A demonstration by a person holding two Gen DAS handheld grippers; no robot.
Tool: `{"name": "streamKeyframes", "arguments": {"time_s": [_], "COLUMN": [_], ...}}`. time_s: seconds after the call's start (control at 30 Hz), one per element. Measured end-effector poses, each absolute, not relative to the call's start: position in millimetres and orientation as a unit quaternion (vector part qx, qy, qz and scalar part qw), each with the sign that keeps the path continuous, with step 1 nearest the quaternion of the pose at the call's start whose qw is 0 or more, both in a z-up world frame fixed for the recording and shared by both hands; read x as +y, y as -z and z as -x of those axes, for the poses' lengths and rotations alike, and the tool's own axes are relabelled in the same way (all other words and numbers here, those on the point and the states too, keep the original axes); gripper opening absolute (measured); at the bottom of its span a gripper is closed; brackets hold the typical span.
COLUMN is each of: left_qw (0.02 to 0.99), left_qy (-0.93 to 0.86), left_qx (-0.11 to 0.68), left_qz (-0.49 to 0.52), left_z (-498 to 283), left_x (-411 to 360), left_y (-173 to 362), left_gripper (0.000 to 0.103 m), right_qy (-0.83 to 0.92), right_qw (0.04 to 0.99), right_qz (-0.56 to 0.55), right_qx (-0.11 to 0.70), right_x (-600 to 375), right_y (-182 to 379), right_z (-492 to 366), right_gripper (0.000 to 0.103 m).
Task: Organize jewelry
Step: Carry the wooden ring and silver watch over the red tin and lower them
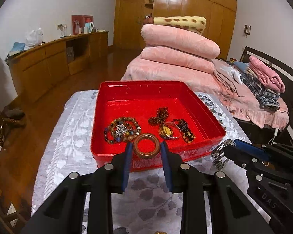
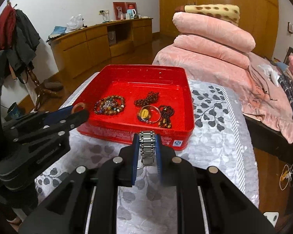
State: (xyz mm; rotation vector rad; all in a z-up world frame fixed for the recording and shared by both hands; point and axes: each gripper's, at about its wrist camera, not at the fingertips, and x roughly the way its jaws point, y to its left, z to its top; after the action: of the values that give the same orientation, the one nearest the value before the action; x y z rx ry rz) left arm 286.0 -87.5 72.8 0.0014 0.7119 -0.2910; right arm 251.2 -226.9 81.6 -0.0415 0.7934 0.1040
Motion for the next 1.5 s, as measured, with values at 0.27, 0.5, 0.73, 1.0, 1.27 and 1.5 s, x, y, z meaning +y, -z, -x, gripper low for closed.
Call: {"name": "streamKeyframes", "arguments": {"time_s": [0.27, 0.5, 0.73, 1.0, 1.27, 1.5], "left_qw": [0.934, 0.937, 0.935, 0.933, 0.926, 0.922], "left_qy": [0.126, 0.099, 0.089, 0.071, 0.065, 0.066], "left_qx": [0.334, 0.334, 0.344, 0.354, 0.370, 0.381], "left_qz": [0.000, -0.003, -0.007, -0.015, -0.016, -0.016], "left_z": [-300, -324, -340, -359, -378, -390], "left_x": [-87, -87, -90, -92, -96, -98], "left_y": [-86, -89, -82, -72, -63, -55], "left_gripper": [0.029, 0.029, 0.029, 0.029, 0.029, 0.029], "right_qy": [-0.036, -0.011, -0.008, 0.007, 0.013, 0.017], "right_qw": [0.926, 0.927, 0.921, 0.913, 0.908, 0.901], "right_qz": [0.027, 0.034, 0.031, 0.038, 0.040, 0.042], "right_qx": [0.376, 0.374, 0.389, 0.406, 0.417, 0.431], "right_x": [-227, -228, -230, -230, -229, -228], "right_y": [-95, -98, -88, -73, -63, -52], "right_z": [-272, -300, -325, -349, -369, -382], "right_gripper": [0.015, 0.015, 0.015, 0.015, 0.015, 0.015]}}
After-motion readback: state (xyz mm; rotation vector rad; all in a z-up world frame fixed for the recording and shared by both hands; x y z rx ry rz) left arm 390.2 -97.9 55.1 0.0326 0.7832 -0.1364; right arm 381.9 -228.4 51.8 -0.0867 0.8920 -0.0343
